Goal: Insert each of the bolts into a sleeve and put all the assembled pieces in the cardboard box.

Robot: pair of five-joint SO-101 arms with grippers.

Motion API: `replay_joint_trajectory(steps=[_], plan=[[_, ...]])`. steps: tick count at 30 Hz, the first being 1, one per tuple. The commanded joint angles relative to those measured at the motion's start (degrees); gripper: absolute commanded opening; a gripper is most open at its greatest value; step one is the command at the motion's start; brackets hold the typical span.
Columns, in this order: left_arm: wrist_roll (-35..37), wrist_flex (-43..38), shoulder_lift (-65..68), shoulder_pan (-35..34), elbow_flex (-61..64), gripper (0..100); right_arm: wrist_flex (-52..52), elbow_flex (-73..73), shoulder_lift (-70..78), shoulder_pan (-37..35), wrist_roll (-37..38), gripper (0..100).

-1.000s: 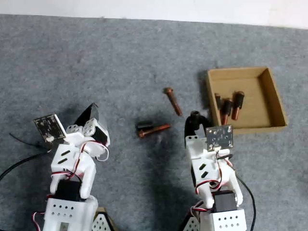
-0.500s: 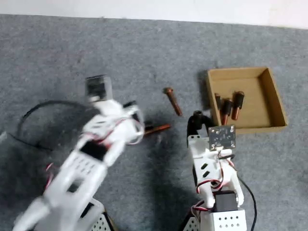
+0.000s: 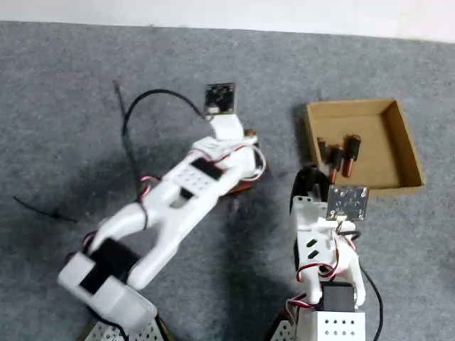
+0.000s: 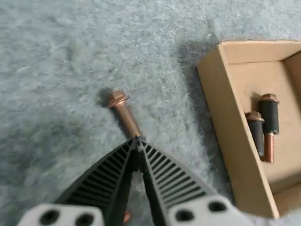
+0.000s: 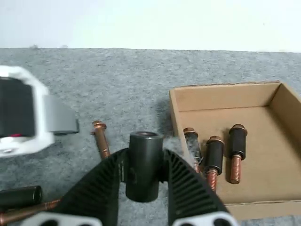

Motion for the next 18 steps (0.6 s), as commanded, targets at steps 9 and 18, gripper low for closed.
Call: replay_joint_trajectory(steps=[9,18], plan=[[3.52,5.10,14.81,1.19,-20.26,1,0.04,4.70,-1.19,1.01,-0.62,0.5],[6.86,8.79,15.60,1.27,-21.76,4,0.04,4.70,-1.19,1.01,-0.62,0.5]])
